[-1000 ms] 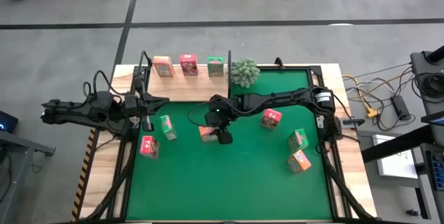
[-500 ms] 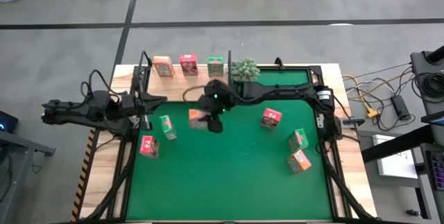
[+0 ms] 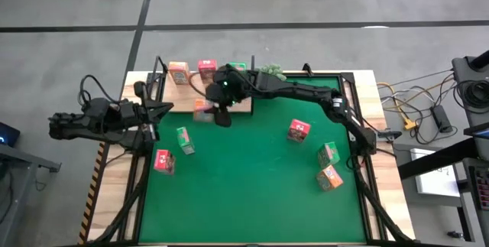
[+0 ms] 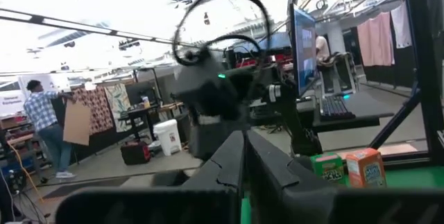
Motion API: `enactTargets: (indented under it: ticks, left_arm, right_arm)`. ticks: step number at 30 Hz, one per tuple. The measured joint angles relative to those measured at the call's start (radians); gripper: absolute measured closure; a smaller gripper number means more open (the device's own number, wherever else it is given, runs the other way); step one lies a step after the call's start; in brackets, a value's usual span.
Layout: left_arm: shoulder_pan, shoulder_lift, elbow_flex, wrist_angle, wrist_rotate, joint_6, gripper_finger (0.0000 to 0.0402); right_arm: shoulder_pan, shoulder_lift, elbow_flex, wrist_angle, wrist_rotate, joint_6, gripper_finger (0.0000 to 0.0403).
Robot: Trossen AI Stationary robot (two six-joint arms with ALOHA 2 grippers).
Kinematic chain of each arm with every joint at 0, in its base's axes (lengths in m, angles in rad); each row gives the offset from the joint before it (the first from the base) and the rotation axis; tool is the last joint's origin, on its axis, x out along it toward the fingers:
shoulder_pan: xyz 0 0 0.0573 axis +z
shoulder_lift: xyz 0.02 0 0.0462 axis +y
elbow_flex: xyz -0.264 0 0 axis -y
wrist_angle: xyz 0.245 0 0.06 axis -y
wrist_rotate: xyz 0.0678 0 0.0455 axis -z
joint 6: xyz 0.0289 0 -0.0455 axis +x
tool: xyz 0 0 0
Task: Stack cereal on shelf
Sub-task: Put the left orange cereal box on the shelf aligned with the other orange cereal box
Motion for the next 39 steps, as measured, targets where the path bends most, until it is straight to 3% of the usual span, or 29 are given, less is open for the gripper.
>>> enactTargets:
  ticks: [28,39]
  left_arm:
    - [0.0,-0.014,-0.005,-0.017,0.001,0.0,0.04]
    - [0.0,-0.014,-0.006,-0.017,0.001,0.0,0.04]
  right_arm:
    - [-0.123,0.191,0.016,0.225,0.001,-0.047,0.0235]
    - [-0.127,0.213,0.014,0.23,-0.001,-0.041,0.0164]
